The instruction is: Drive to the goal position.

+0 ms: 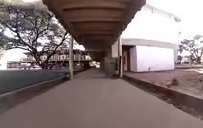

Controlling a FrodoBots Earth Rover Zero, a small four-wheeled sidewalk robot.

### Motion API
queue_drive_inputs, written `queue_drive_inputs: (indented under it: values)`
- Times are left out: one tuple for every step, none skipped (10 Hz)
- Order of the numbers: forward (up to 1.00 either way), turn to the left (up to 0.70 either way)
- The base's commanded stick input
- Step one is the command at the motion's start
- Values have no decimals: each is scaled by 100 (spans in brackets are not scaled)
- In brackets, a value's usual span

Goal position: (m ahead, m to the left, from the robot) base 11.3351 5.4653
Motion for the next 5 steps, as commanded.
queue_drive_inputs:
  values:
    - [50, 0]
    - [50, 0]
    - [50, 0]
    - [50, 0]
    - [50, 0]
